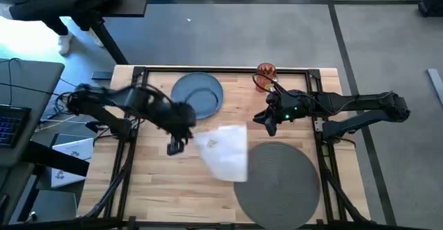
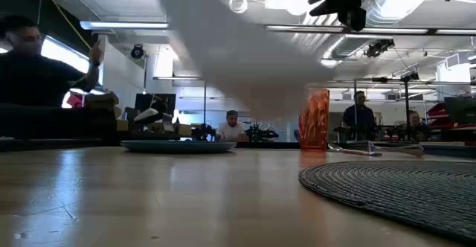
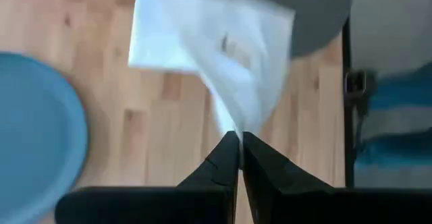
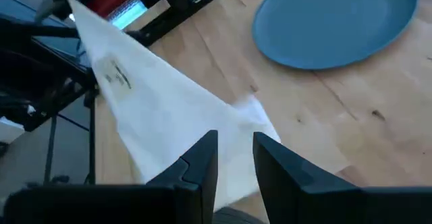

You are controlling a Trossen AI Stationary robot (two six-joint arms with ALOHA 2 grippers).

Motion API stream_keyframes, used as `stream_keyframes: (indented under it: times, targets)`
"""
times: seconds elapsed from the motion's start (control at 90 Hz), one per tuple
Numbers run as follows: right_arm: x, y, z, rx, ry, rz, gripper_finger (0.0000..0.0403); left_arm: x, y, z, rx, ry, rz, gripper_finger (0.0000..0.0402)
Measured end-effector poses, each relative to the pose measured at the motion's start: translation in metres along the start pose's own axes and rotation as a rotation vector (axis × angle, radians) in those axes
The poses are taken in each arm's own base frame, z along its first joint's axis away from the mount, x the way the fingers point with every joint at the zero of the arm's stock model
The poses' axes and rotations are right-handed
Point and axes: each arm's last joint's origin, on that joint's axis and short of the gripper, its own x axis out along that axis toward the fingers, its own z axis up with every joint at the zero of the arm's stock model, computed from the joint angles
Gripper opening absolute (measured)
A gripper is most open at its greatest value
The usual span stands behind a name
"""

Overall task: Set table place
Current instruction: Fold the white table napkin

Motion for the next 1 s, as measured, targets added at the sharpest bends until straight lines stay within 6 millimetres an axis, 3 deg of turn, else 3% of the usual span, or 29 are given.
stream_keyframes:
  times: [0.122, 0.256, 0.367, 0.544, 0.8, 0.911, 1.0]
  targets:
    - [0.003, 0.0, 0.0, -0.032, 0.005, -0.001, 0.0078, 0.014, -0.013, 0.002, 0.018, 0.016, -0.004, 0.0]
    - [0.015, 0.002, -0.001, -0.073, 0.037, 0.041, 0.0081, -0.001, -0.021, 0.01, -0.003, -0.068, -0.043, 0.0]
    - [0.036, 0.004, -0.003, -0.118, 0.082, 0.092, 0.0096, -0.014, -0.027, 0.015, -0.007, -0.092, -0.123, 0.0]
    - [0.08, 0.004, -0.008, -0.226, 0.117, 0.164, 0.0144, -0.027, -0.038, 0.024, -0.075, -0.118, -0.399, 0.0]
    - [0.139, 0.0, -0.021, -0.274, 0.137, 0.29, 0.0204, -0.025, -0.049, 0.023, -0.128, -0.087, -0.473, 0.0]
    - [0.154, -0.005, -0.029, -0.267, 0.164, 0.27, 0.0219, -0.033, -0.048, 0.026, -0.18, -0.11, -0.494, 0.0]
    - [0.154, -0.011, -0.032, -0.191, 0.211, 0.221, 0.0221, -0.053, -0.042, 0.034, -0.199, -0.2, -0.484, 0.0]
